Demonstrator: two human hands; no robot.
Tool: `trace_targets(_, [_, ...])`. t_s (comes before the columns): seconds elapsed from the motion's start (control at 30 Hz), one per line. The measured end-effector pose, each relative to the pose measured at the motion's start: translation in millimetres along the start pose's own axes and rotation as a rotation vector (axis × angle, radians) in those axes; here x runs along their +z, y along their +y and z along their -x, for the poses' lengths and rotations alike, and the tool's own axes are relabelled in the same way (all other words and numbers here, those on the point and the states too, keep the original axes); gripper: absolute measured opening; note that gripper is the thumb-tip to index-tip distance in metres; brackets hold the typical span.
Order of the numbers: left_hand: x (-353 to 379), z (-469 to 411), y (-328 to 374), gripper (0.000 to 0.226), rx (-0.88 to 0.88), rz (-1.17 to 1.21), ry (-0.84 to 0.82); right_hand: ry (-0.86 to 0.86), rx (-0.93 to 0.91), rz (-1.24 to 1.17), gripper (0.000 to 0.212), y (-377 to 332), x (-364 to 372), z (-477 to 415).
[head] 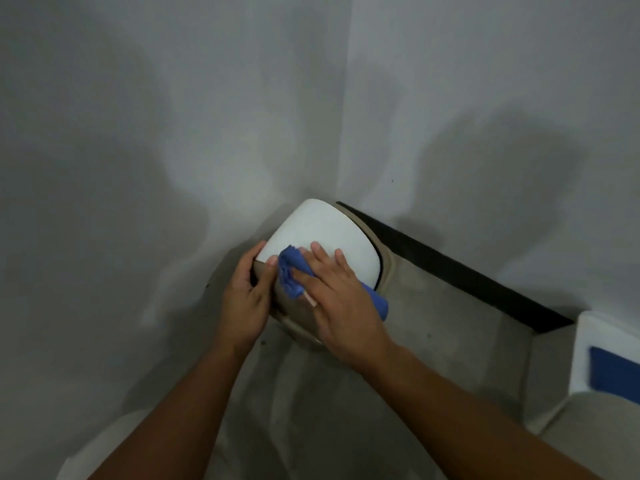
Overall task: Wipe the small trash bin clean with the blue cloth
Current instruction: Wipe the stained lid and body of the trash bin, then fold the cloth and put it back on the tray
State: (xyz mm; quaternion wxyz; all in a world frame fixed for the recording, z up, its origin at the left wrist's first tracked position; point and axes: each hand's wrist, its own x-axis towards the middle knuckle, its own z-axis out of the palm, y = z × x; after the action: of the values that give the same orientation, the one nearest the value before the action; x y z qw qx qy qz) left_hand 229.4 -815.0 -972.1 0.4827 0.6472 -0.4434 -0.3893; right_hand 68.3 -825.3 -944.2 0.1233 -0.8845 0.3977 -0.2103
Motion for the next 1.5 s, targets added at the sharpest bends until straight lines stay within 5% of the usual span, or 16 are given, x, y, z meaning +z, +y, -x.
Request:
trace_targets(0.17, [-2, -6, -3, 0.063, -0.068, 0.124, -0.075, -0.003, 0.039, -0.149, 0.045, -4, 7, 43])
trace_targets(0.37, [-5, 2, 15, 0.083, -0.062, -0.053, 0.042, 0.194, 0.360, -0.461, 0.030, 2, -22, 100])
trace_targets(0.47, [5, 18, 55, 0.073, 0.235, -0.130, 0.074, 0.140, 0.576, -0.616, 0.026, 11, -55, 101])
trace_targets(0.57, [45, 49, 114, 0.072, 0.632, -0.458, -0.418, 0.040, 0.580, -0.597, 0.018, 24, -89, 102])
trace_targets(0.63, [80, 64, 142, 0.079, 0.740, -0.662, -0.744, 0.031, 0.550, -0.577, 0.018, 34, -116, 105])
trace_targets(0.83, [166, 60, 186, 0.036, 0.809, -0.784, -0.857, -0.021, 0.634, -0.748, 0.020, 66, -186, 136])
trace_targets(0.9, [192, 62, 194, 0.022, 0.859, -0.766, -0.840, -0.015, 0.655, -0.675, 0.017, 75, -199, 152])
trace_targets(1.03, [248, 75, 198, 0.011, 0.866, -0.590, -0.851, 0.124, 0.806, -0.398, 0.045, 102, -208, 197])
trace_targets(1.27, [346, 125, 140, 0.011, 0.742, -0.445, -1.133, -0.002, 1.145, -0.086, 0.015, 162, -234, 358])
trace_targets(1.37, [385, 158, 108, 0.011, 0.786, -0.372, -1.185, 0.005, 1.162, 0.054, 0.014, 166, -229, 405])
trace_targets(1.5, [416, 196, 70, 0.012, 1.070, -0.327, -1.192, 0.020, 0.993, 0.398, 0.018, 166, -207, 449])
